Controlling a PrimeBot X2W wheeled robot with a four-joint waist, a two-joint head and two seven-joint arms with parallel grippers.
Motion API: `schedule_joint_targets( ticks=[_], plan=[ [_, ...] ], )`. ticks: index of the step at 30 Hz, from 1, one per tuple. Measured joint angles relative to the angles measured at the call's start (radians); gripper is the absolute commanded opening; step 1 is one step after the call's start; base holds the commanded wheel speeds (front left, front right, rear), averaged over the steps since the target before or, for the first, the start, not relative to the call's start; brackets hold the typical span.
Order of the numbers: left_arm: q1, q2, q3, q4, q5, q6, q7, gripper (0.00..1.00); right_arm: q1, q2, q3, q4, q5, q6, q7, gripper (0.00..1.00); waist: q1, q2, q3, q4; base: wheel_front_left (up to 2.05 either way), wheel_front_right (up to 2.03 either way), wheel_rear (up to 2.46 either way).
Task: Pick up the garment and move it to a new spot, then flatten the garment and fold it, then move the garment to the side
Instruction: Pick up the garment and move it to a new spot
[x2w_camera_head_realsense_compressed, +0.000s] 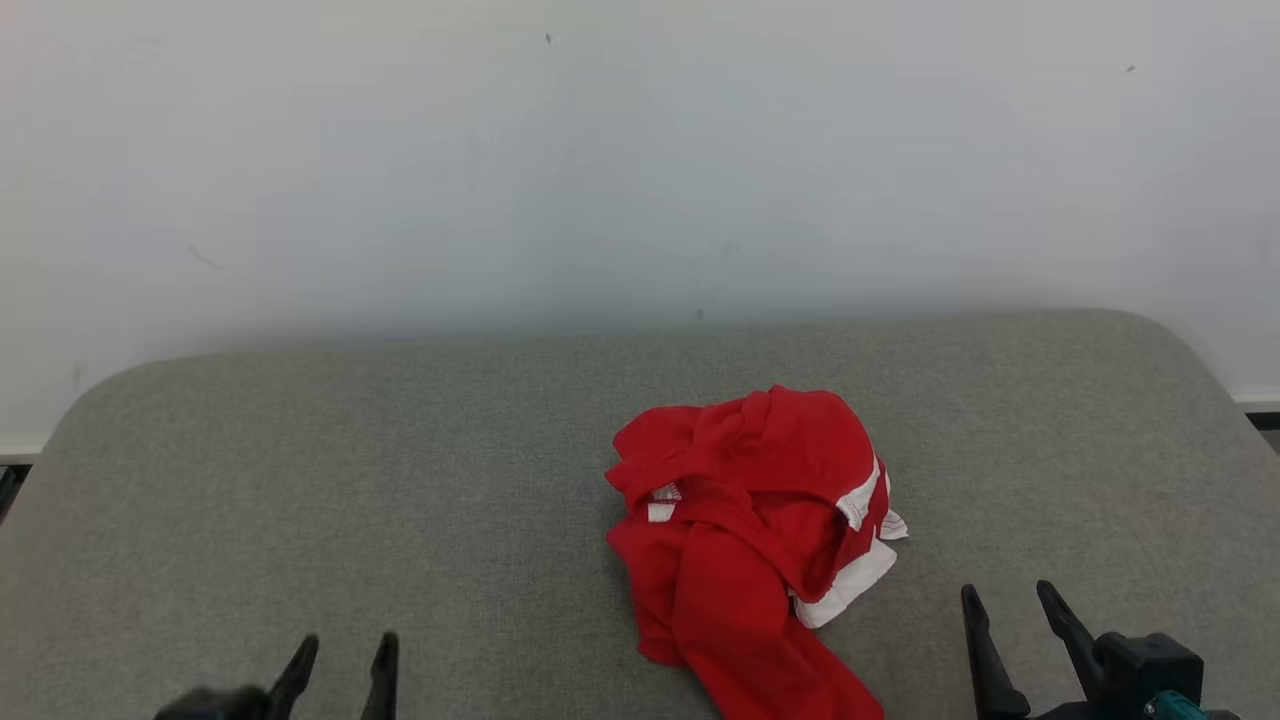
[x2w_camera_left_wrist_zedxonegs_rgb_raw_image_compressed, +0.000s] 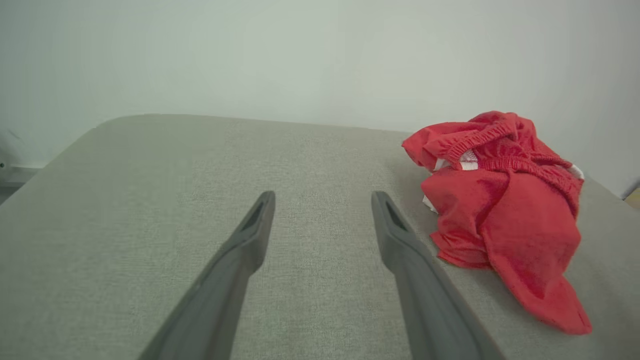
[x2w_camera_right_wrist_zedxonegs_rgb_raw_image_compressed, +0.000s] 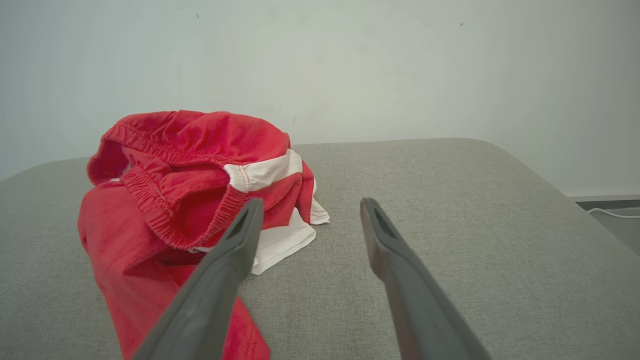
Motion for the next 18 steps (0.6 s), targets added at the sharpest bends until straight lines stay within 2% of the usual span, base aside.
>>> schedule_joint_targets(
  ticks=[4, 6, 12, 13, 16, 18],
  plan=[
    [-0.186, -0.016, -0.031, 0.073, -0.021, -0.002, 0.134, 1.0, -0.027, 0.001, 0.019, -0.001, -0.001, 0.013, 0.0, 1.0, 0.0, 0.0, 0.018, -0.02, 0.0, 0.0, 0.0],
    [-0.268, -0.016, -0.055, 0.111, -0.021, -0.021, 0.193, 1.0, -0.038, 0.005, 0.029, -0.005, -0.006, 0.013, 0.0, 1.0, 0.0001, 0.0, 0.026, -0.032, 0.0, 0.0, 0.0],
    [-0.479, -0.068, -0.136, 0.245, -0.026, -0.064, 0.379, 1.0, -0.037, 0.007, 0.039, -0.003, -0.01, 0.014, 0.007, 1.0, 0.0001, 0.0001, 0.053, -0.086, 0.0, 0.0, 0.0],
    [-0.479, -0.068, -0.136, 0.245, -0.026, -0.064, 0.379, 1.0, -0.037, 0.007, 0.039, -0.003, -0.01, 0.014, 0.007, 1.0, 0.0001, 0.0001, 0.053, -0.086, 0.0, 0.0, 0.0],
    [-0.651, -0.107, -0.157, 0.352, -0.028, -0.073, 0.502, 1.0, -0.038, 0.007, 0.044, 0.003, -0.011, 0.018, 0.009, 1.0, 0.0001, 0.0, 0.077, -0.139, 0.0, 0.0, 0.0],
    [-0.689, -0.127, -0.162, 0.388, -0.032, -0.081, 0.546, 1.0, -0.039, 0.007, 0.048, 0.005, -0.011, 0.022, 0.01, 1.0, 0.0001, 0.0001, 0.087, -0.162, 0.0, 0.0, 0.0]
  ],
)
